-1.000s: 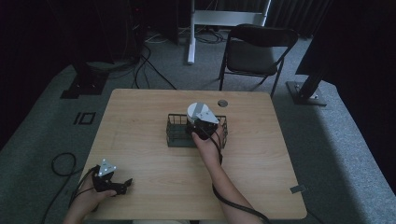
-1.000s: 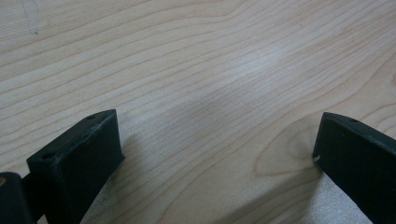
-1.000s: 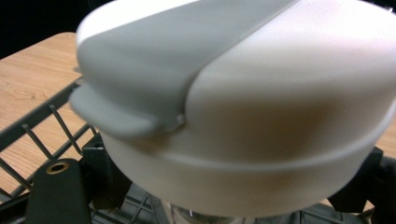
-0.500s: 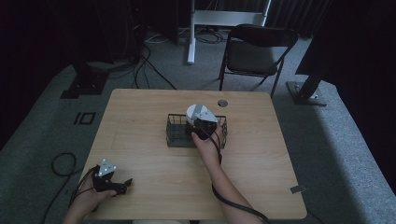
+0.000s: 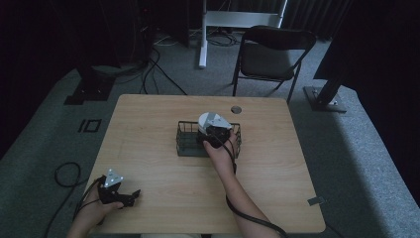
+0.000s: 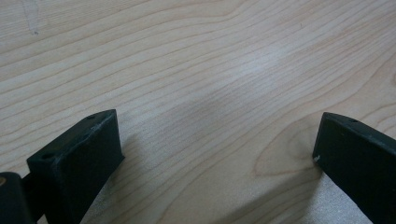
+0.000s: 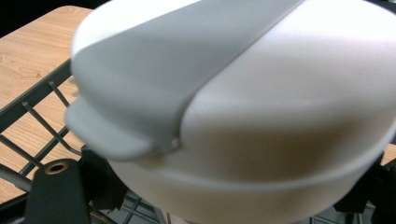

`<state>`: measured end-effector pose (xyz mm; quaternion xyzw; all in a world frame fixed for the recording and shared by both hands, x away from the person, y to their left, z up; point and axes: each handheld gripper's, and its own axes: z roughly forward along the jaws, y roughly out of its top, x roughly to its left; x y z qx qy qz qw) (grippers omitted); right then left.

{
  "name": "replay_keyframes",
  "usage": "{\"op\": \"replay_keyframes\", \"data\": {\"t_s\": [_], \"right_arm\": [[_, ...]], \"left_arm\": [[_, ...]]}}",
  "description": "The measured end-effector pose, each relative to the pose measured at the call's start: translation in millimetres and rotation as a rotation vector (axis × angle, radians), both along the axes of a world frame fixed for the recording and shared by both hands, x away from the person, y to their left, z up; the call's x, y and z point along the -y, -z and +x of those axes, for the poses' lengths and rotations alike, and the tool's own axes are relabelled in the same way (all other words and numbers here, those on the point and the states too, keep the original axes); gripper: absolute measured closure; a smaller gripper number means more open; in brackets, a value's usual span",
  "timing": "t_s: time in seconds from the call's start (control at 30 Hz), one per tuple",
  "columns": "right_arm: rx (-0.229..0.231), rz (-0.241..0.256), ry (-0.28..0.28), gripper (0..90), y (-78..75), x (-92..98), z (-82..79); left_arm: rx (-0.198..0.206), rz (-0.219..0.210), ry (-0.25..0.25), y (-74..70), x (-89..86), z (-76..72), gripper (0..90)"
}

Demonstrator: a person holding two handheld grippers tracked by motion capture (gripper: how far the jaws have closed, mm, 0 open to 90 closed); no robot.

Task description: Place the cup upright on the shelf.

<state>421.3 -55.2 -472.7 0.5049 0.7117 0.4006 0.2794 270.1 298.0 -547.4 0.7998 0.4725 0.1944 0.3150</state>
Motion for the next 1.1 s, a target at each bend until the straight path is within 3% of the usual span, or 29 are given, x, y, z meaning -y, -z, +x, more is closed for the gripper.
{"op": "replay_keyframes", "data": {"t_s": [0.2,0.33,0.77,1.1], "right_arm": [[-0.006,-0.020,-0.041,16.4,-0.1,2.2,-2.5],[0.013,-0.026,-0.073,12.8,1.8,3.3,-5.0],[0.055,0.000,-0.174,11.7,2.5,17.7,-10.4],[0.050,0.007,-0.225,11.7,-0.8,29.2,-12.7]], "left_arm": [[0.000,0.000,0.000,0.0,0.0,0.0,1.4],[0.000,0.000,0.002,0.0,0.1,-0.1,1.4],[0.000,0.000,0.002,0.0,0.1,-0.1,1.4],[0.000,0.000,0.004,0.0,0.1,-0.1,1.4]]}}
